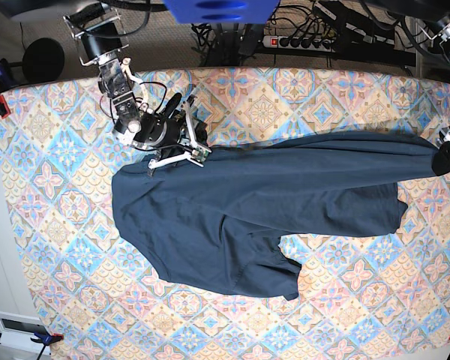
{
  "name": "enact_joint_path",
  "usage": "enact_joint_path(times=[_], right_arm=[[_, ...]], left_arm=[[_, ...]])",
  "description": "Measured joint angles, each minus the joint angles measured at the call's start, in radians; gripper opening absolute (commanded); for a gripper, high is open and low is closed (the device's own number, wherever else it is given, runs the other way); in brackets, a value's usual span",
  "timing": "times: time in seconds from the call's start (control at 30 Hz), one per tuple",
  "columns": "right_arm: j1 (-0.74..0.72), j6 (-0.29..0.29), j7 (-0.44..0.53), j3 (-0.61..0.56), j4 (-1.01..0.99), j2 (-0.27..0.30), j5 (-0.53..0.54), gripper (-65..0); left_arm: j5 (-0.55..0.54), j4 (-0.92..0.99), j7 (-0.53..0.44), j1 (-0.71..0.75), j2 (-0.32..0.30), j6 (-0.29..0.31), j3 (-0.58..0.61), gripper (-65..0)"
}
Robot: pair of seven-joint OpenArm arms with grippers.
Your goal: Layout the t-shirt on the table in an organized manner, then fold the t-shirt properly
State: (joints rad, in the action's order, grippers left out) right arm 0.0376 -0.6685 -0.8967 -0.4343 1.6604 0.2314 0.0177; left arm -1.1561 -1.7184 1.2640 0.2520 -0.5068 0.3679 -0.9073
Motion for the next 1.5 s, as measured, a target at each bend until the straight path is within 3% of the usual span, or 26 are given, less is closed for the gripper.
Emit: enact_joint_path(times=[0.13, 0.27, 0.4, 0.53, 0.83, 0.93, 1.07, 1.17, 1.3, 1.4, 1.5], right_arm=[[-0.002, -0.001, 0.003, 0.028, 0.004, -0.003, -0.002, -65.0], [0.002, -0.007, 0.002, 0.192, 0.066, -0.010, 0.005, -64.8], [0.000, -0.008, 0.005, 0.375, 0.155, 0.001, 0.010, -64.8], [0.006, -0.008, -0.009, 0.495, 0.217, 0.014, 0.004, -64.9], [0.006, -0.009, -0.007, 0.607, 0.247, 0.024, 0.005, -65.0], [0.005, -0.037, -0.008, 0.607, 0.251, 0.027, 0.005, -65.0], [0.017, -0.034, -0.006, 0.607, 0.251, 0.026, 0.008, -64.8], [0.052, -0.036, -0.018, 0.607, 0.250, 0.024, 0.005, -64.8], [0.043, -0.034, -0.008, 0.607, 0.245, 0.024, 0.005, -64.8], [0.045, -0.035, -0.010, 0.607, 0.245, 0.023, 0.007, -64.8], [0.045, -0.035, -0.012, 0.607, 0.245, 0.027, 0.006, -64.8]], left_arm=[[-0.003, 0.000, 0.000, 0.000, 0.000, 0.000, 0.000, -65.0], [-0.003, 0.000, 0.000, 0.000, 0.000, 0.002, -0.002, -65.0], [-0.013, 0.000, 0.007, -0.005, 0.002, 0.003, -0.077, -65.0], [-0.006, 0.000, -0.004, 0.000, -0.004, 0.003, -0.097, -65.0], [-0.010, 0.000, 0.000, -0.003, 0.000, 0.003, -0.092, -65.0], [-0.010, 0.000, 0.000, -0.002, 0.000, 0.003, -0.090, -65.0], [0.009, 0.000, 0.019, 0.001, -0.002, 0.003, -0.002, -65.0], [-0.006, -0.001, 0.016, 0.010, 0.065, 0.003, 0.077, -65.0], [0.022, -0.028, 0.035, 0.051, 0.097, -0.006, 0.246, -65.0], [0.001, -0.090, 0.021, 0.055, 0.127, -0.006, 0.348, -56.7], [0.068, -0.116, 0.011, 0.059, 0.171, -0.047, 0.350, -45.2]])
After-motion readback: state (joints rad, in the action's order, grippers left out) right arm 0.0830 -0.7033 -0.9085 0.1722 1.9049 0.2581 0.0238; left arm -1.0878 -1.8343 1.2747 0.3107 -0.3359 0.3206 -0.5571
